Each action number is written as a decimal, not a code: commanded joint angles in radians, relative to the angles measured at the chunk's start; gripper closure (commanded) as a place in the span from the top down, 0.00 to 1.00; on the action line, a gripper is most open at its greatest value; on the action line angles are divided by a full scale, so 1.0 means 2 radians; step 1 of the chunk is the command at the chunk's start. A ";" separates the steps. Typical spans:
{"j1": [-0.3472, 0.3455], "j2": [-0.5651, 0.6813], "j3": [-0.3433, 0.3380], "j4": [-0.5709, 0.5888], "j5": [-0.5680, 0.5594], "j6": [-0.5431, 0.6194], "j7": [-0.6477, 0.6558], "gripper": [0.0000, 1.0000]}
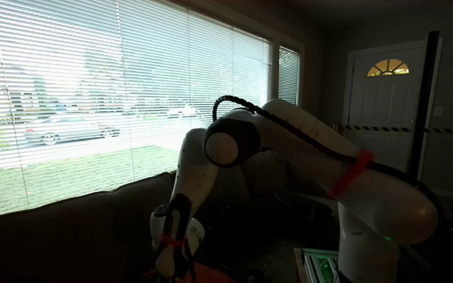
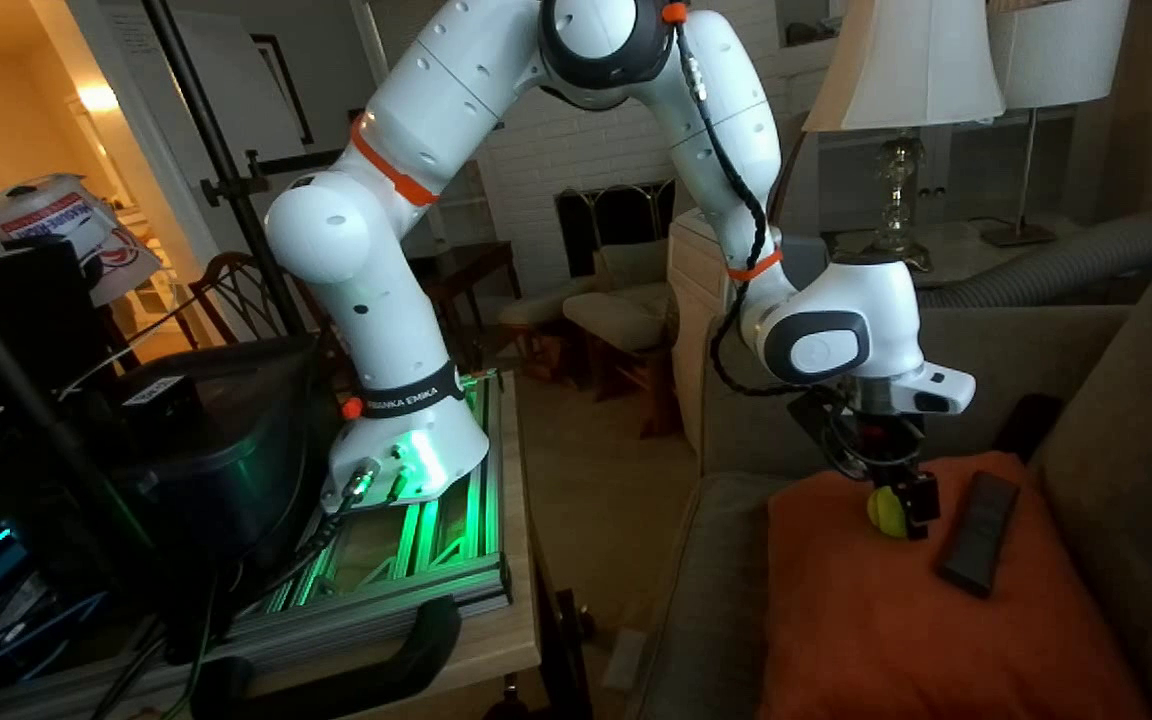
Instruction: Pick the tennis ball up and place it on the left armrest of the couch
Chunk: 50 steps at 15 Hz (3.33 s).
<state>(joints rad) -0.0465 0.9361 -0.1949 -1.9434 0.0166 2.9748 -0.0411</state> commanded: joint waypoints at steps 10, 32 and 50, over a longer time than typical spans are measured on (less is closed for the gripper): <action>-0.044 -0.072 0.083 0.009 -0.004 0.061 -0.021 0.42; -0.121 0.036 0.294 0.198 -0.012 0.066 -0.079 0.42; -0.087 0.278 0.476 0.573 0.076 -0.258 -0.496 0.42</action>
<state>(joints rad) -0.2685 1.4916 0.8074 -0.8552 0.0568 2.5044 -0.9421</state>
